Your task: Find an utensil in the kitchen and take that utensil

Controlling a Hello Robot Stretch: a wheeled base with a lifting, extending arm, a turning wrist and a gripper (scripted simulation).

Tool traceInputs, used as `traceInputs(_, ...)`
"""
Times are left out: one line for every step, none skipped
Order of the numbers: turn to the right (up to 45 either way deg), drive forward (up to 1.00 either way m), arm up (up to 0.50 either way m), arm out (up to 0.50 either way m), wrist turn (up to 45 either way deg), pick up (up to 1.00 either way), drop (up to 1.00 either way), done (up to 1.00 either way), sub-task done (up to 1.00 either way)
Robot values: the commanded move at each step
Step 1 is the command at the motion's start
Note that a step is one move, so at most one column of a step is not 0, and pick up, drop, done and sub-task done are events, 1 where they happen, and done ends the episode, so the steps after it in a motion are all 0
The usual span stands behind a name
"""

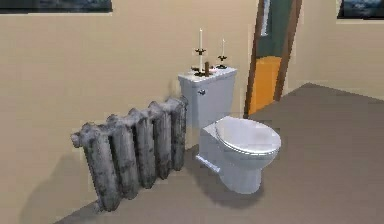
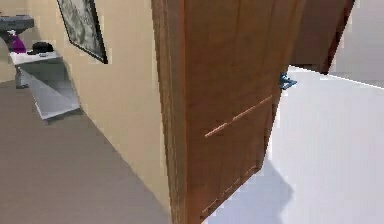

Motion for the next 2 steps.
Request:
traceInputs(-45.0,0.0,0.0,0.0,0.0,0.0,0.0,0.0,0.0)
traceInputs(-45.0,0.0,0.0,0.0,0.0,0.0,0.0,0.0,0.0)
